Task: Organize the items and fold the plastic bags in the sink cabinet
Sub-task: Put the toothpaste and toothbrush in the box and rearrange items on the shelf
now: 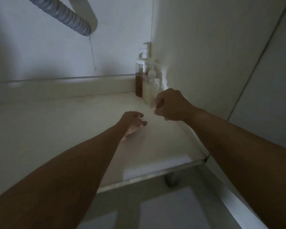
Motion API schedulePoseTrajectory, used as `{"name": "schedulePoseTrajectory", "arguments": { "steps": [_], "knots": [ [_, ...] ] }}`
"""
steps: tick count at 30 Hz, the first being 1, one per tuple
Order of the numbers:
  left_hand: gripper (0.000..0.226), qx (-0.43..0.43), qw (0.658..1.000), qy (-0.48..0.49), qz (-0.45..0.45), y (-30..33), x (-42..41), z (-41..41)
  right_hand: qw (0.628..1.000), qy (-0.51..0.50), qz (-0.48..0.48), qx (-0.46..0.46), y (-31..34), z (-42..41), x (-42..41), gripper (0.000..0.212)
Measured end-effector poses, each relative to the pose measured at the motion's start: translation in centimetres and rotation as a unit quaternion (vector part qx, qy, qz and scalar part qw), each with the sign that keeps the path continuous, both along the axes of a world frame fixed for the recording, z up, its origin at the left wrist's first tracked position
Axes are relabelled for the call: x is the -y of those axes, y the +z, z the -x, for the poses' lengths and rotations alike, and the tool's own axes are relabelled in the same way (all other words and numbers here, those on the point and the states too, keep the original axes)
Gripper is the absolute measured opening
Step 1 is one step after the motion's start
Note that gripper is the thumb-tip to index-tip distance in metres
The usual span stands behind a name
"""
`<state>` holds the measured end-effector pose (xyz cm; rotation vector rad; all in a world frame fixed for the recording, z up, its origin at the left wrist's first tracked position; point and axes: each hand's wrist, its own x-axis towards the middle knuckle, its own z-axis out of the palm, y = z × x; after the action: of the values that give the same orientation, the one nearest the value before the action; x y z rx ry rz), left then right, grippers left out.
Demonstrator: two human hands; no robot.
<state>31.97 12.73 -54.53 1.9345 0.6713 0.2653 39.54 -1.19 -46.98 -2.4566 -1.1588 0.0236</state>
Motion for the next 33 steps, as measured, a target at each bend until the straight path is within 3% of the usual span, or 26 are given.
{"name": "schedulePoseTrajectory", "arguments": {
  "steps": [5, 13, 16, 18, 21, 25, 29, 33],
  "knots": [
    [0.035, -0.081, 0.988, -0.102, -0.088, 2.4, 2.1, 6.4, 0.991, 0.022, 0.022, -0.133, -0.2, 5.0, 2.9, 0.034],
    [0.025, -0.117, 0.961, -0.176, -0.177, 4.7, 5.3, 16.5, 0.972, 0.093, 0.039, -0.211, -1.7, 11.6, 6.2, 0.032],
    [0.022, -0.175, 0.937, -0.223, -0.205, 4.1, 6.6, 20.5, 0.956, 0.123, 0.099, -0.247, -3.3, 14.0, 7.2, 0.028],
    [0.036, -0.249, 0.903, -0.252, -0.244, 3.2, 7.0, 22.7, 0.942, 0.145, 0.147, -0.265, -5.3, 15.5, 7.5, 0.03],
    [0.079, -0.358, 0.848, -0.278, -0.274, 0.5, 6.9, 25.0, 0.929, 0.177, 0.206, -0.25, -9.3, 17.8, 7.6, 0.044],
    [0.115, -0.416, 0.812, -0.276, -0.302, -3.4, 6.3, 26.6, 0.933, 0.205, 0.244, -0.168, -14.8, 19.8, 7.6, 0.088],
    [0.103, -0.425, 0.779, -0.294, -0.356, -6.5, 6.1, 27.1, 0.942, 0.229, 0.223, -0.104, -17.5, 20.6, 7.0, 0.101],
    [0.09, -0.418, 0.778, -0.294, -0.367, -9.0, 6.0, 27.7, 0.942, 0.243, 0.212, -0.095, -19.4, 21.5, 6.2, 0.099]
  ]
}}
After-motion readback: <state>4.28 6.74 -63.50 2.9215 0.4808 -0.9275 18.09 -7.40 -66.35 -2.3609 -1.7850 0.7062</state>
